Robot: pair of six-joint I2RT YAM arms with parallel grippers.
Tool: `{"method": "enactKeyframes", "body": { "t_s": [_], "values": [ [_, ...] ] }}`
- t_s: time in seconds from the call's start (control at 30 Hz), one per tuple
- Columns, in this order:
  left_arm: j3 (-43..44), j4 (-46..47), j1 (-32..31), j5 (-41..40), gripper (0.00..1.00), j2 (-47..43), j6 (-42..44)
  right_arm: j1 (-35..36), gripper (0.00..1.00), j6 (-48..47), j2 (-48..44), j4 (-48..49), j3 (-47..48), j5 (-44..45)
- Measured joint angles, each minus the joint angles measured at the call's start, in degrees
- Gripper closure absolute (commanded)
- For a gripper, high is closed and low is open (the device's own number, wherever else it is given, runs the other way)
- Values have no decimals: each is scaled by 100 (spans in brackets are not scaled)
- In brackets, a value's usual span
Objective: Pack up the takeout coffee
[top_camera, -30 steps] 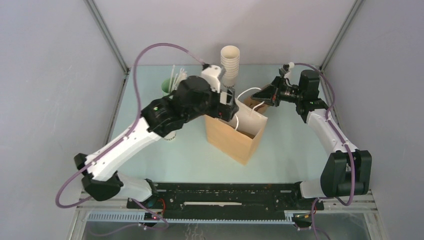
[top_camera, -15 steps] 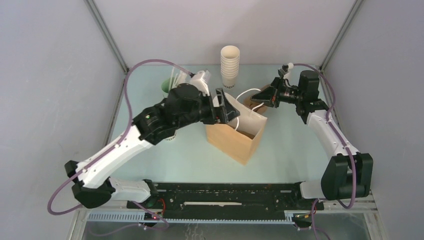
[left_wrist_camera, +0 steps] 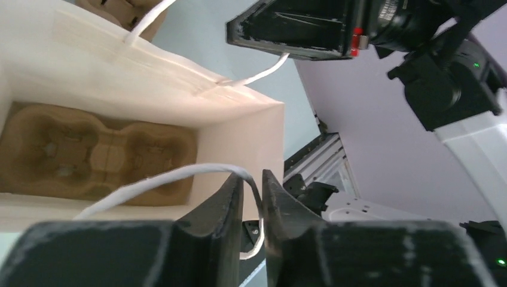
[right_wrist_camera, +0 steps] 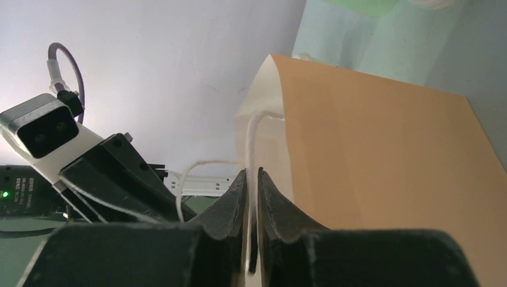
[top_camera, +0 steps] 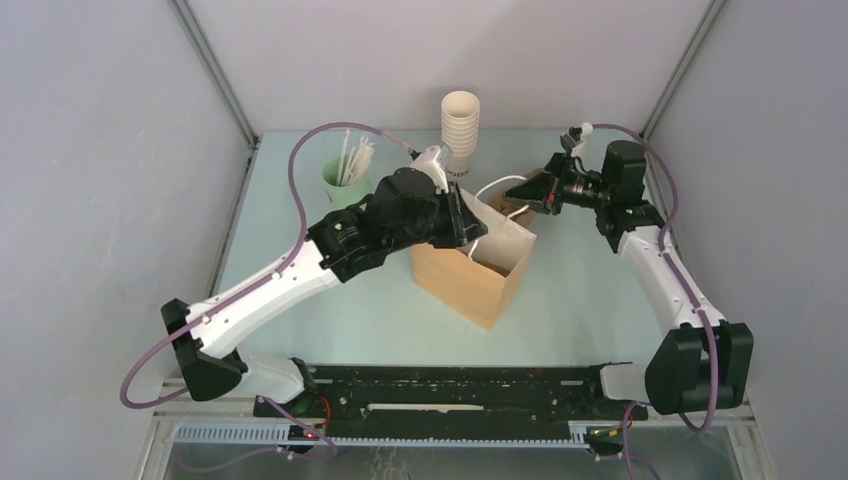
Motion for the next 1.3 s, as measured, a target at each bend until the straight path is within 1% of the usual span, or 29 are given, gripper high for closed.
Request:
{"method": "enactKeyframes", "body": {
  "t_s": [0.07,0.13,0.3,0.43,0.57,0.63,0.67,0.77,0.83,0.87,0.93,1.0,1.03,1.1,1.2,1.3],
  "values": [
    [11,-66,46,7,94,11,90,-2,86,-42,-111,-114,26,28],
    [144,-243,125,2,99,9,210,-2,86,-157,-227,-409,157,118],
    [815,-730,374,-2,100,-105,612,-7,87,-442,-533,-1095,822,323],
    [1423,-1027,531,2,100,-435,778,26,89,-470,-931,-1338,1353,490],
    [1506,-992,579,2,100,-986,802,273,91,-522,-1436,-1471,1517,798],
    [1106,-745,636,61,100,-1351,776,422,93,-586,-1567,-1513,1379,990],
    [828,-619,697,140,100,-1499,737,496,93,-599,-1628,-1447,1165,1069],
    [-286,-317,984,286,100,-1926,623,699,94,-654,-1657,-1423,428,1379],
    [-1027,-225,1233,407,100,-1919,568,846,94,-719,-1423,-1478,13,1650],
    [-1266,-269,1377,490,100,-1867,538,887,94,-721,-1235,-1502,-103,1716],
    [-1403,-459,1606,734,100,-1502,496,940,94,-704,-892,-1644,-223,1814],
    [-1143,-750,1720,935,100,-1117,518,1003,93,-715,-811,-1888,-76,1899],
    [-848,-929,1733,1056,100,-984,529,1023,93,-732,-822,-2009,81,1926],
    [-63,-990,1727,1292,100,-901,538,1102,93,-776,-870,-2253,837,1987],
    [603,-708,1718,1486,100,-1176,525,1141,93,-767,-1200,-2149,1558,1967],
    [568,-442,1718,1550,100,-1770,459,1143,94,-748,-1768,-2015,1729,1952]
  ]
}}
